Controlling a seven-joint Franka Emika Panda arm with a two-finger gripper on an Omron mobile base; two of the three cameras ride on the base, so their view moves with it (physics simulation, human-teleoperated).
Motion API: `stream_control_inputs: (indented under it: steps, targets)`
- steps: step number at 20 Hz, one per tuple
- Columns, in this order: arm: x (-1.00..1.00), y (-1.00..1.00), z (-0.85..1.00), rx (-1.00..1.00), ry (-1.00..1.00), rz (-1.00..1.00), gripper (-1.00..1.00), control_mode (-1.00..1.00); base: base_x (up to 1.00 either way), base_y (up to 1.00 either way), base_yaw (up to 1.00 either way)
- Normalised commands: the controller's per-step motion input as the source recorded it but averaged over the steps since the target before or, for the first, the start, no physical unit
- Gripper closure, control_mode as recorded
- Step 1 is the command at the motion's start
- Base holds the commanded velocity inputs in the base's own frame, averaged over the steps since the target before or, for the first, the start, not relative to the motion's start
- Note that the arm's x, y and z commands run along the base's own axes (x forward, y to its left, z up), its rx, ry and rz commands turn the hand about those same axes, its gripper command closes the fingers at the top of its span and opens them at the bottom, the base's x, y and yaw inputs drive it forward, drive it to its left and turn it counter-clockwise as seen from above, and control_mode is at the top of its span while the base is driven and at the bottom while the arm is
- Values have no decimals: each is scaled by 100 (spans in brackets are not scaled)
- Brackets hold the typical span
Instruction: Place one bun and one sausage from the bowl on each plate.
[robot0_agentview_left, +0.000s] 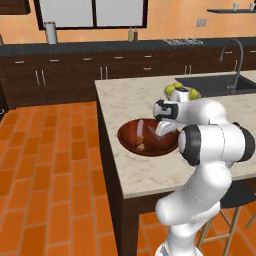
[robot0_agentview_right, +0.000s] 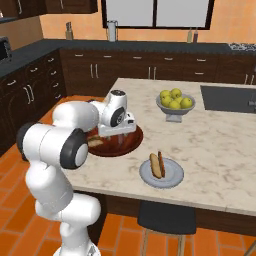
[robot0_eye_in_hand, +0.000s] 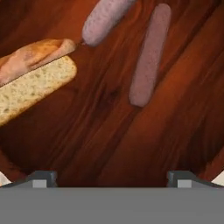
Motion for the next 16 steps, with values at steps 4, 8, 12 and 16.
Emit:
stream_control_inputs:
  steps: [4, 8, 12, 16]
  targets:
    - [96, 9, -50, -1, 4, 20, -100, -100, 0, 0, 0]
    - [99, 0, -25, 0, 10, 12, -100, -100, 0, 0, 0]
    - [81, 0, -32, 0, 7, 1, -100, -100, 0, 0, 0]
    - [2, 10, -96, 0, 15, -7, -100, -100, 0, 0, 0]
